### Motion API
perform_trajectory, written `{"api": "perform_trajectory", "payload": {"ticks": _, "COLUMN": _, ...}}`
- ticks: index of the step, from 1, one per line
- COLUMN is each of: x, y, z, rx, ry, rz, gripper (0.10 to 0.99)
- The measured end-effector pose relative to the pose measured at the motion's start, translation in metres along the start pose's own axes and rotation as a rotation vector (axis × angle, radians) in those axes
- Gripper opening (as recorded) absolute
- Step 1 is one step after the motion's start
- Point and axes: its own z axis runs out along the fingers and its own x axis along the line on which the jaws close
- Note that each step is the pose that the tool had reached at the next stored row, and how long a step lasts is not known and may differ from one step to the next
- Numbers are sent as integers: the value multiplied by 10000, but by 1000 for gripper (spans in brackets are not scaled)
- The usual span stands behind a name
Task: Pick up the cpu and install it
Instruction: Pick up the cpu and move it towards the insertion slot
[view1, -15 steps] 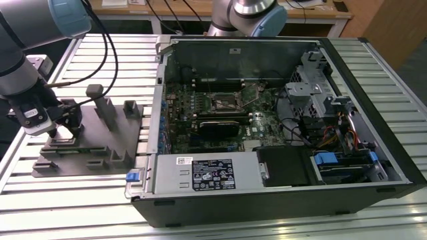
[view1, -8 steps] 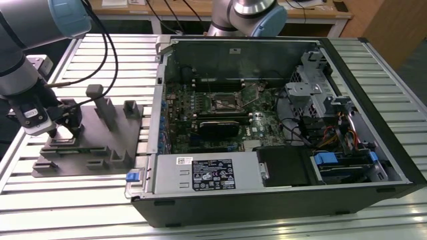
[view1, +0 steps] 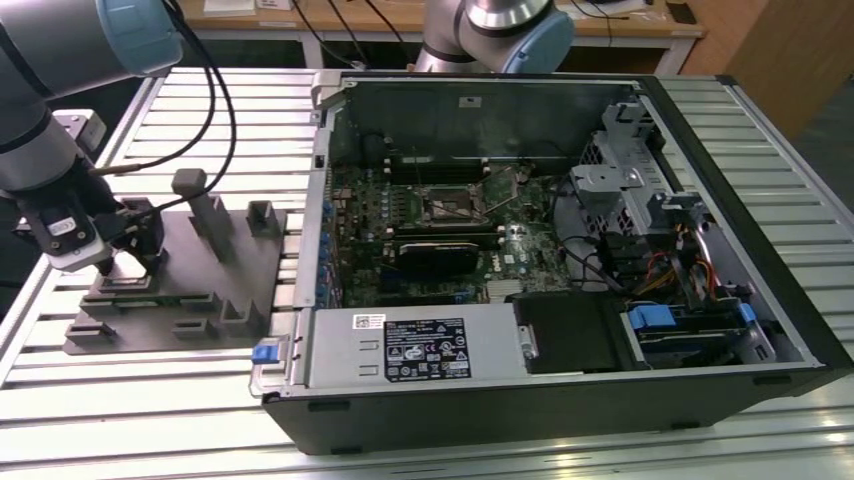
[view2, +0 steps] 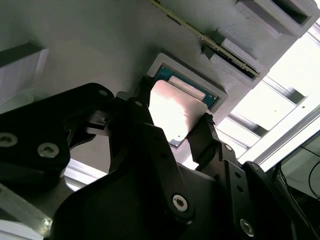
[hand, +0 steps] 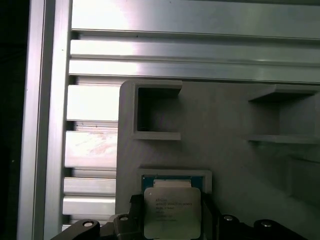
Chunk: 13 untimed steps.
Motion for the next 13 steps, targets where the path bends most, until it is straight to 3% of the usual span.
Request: {"api": "perform_trajectory", "payload": {"ticks": 13, "x": -2, "y": 6, "z": -150, "rx": 3, "ry": 4, "rz": 1, "gripper": 545}}
